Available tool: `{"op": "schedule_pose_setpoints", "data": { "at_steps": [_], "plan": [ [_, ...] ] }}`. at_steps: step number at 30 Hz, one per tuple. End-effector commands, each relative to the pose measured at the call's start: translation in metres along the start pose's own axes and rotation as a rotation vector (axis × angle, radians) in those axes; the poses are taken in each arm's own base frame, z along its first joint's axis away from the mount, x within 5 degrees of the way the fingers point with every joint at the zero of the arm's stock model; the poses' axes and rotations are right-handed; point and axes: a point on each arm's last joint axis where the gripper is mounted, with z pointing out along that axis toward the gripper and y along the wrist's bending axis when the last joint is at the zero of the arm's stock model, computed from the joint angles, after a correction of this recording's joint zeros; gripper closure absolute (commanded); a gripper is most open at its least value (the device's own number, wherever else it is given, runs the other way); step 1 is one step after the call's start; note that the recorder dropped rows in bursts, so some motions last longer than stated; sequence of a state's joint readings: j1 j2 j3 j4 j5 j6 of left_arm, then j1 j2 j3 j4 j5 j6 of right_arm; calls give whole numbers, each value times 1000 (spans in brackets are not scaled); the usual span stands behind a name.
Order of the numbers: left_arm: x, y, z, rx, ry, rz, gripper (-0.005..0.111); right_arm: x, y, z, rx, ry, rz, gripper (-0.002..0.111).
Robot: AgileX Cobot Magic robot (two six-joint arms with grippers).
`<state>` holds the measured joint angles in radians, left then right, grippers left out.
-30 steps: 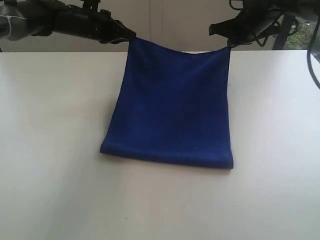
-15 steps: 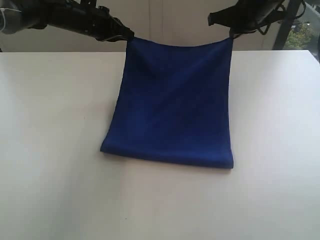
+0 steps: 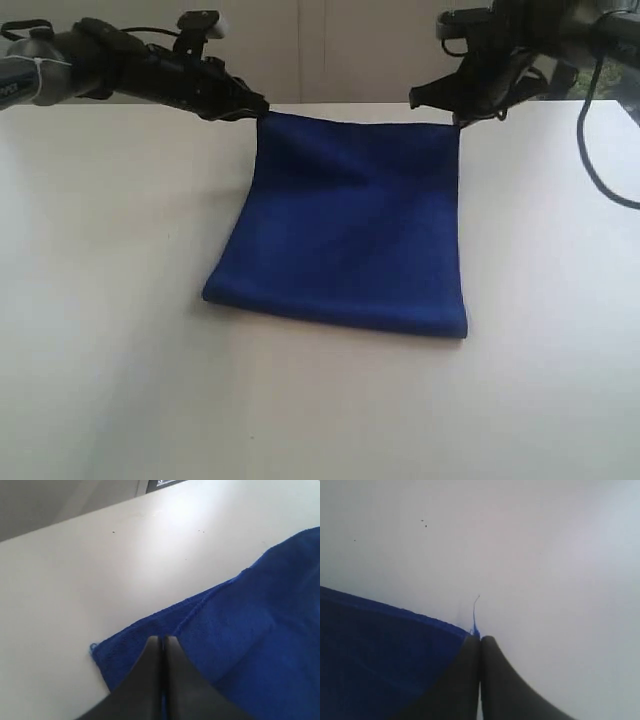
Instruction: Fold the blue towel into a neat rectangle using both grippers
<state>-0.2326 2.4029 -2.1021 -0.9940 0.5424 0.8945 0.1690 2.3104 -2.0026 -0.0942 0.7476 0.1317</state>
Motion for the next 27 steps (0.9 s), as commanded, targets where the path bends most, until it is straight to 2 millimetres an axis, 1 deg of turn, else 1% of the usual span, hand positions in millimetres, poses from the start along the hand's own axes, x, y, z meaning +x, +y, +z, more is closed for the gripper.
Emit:
{"op": "schedule_pose_setpoints", "data": {
  "at_steps": [1,3,5,8,11,12,15,20,22,24,25,27],
  "plan": [
    [13,5,13,13,2,-10,107,7,0,24,5,-12,-3,108],
    [19,10,18,2,1,-22,107,10,0,34,3,-17,-11,108],
    [23,13,22,-14,-2,-26,107,10,0,35,5,-31,-17,108],
    [21,13,22,-13,-24,-5,107,7,0,35,13,-59,-32,108],
    [15,12,23,9,-110,39,107,6,0,35,12,-76,-35,108],
    [16,13,25,13,-133,60,107,5,-1,35,22,-84,-50,108],
    [22,19,30,-22,-145,44,107,5,-2,35,28,-86,-59,108],
    [26,21,33,-23,-142,40,107,4,-3,35,46,-91,-85,108],
    [26,21,34,-22,-140,39,107,4,-3,35,46,-91,-85,104],
    [27,21,34,-23,-140,41,106,4,-3,35,46,-91,-85,97],
    [27,21,34,-23,-140,41,104,4,-3,35,46,-91,-85,94],
    [27,21,34,-23,-140,44,94,4,-3,35,46,-91,-85,88]
  ]
}}
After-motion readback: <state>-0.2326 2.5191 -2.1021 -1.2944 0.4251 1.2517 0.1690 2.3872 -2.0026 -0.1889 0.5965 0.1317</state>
